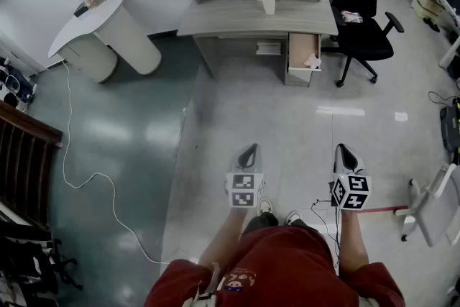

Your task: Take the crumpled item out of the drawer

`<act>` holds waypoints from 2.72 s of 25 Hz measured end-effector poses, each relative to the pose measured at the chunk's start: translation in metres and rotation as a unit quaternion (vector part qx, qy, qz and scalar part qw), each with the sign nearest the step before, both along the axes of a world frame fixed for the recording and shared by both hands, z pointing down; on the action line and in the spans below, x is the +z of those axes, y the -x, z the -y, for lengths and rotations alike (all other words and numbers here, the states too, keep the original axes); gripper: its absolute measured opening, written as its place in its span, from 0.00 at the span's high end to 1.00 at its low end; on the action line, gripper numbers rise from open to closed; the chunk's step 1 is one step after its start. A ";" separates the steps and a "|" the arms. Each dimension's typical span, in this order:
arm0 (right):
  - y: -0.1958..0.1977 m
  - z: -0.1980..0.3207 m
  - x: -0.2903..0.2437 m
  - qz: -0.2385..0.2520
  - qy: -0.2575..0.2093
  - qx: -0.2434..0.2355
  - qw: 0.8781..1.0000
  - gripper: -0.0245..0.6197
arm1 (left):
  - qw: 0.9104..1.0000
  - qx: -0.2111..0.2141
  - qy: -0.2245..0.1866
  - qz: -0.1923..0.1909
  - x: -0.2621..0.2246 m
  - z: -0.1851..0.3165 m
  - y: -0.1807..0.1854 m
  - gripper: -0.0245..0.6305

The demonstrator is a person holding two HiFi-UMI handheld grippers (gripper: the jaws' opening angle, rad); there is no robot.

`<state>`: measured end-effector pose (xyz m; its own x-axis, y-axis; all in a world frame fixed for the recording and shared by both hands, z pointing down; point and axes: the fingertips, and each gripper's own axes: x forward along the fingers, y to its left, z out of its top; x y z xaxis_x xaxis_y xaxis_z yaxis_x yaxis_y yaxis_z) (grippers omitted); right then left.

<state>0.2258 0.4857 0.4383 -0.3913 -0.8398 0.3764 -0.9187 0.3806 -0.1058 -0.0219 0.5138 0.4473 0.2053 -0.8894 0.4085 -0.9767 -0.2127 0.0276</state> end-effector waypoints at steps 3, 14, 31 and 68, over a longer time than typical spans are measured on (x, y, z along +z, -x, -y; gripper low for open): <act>0.012 0.003 -0.001 -0.001 0.000 -0.003 1.000 0.96 | 1.000 -0.001 0.002 -0.001 0.000 0.002 0.009 0.97; 0.052 0.018 0.000 -0.002 0.004 -0.008 1.000 0.96 | 1.000 0.026 -0.005 -0.009 0.000 0.021 0.031 0.97; 0.095 0.027 -0.004 -0.017 -0.021 0.036 0.999 0.93 | 0.998 0.056 -0.003 -0.005 -0.002 0.035 0.082 0.97; 0.012 0.346 0.025 0.030 0.005 0.030 0.999 0.61 | 0.999 0.023 0.017 0.018 0.000 0.344 0.006 0.97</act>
<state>0.2142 0.1402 0.4629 -0.3628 -0.8584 0.3627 -0.9315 0.3241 -0.1648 -0.0274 0.1698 0.4468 0.2303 -0.8648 0.4461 -0.9664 -0.2570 0.0007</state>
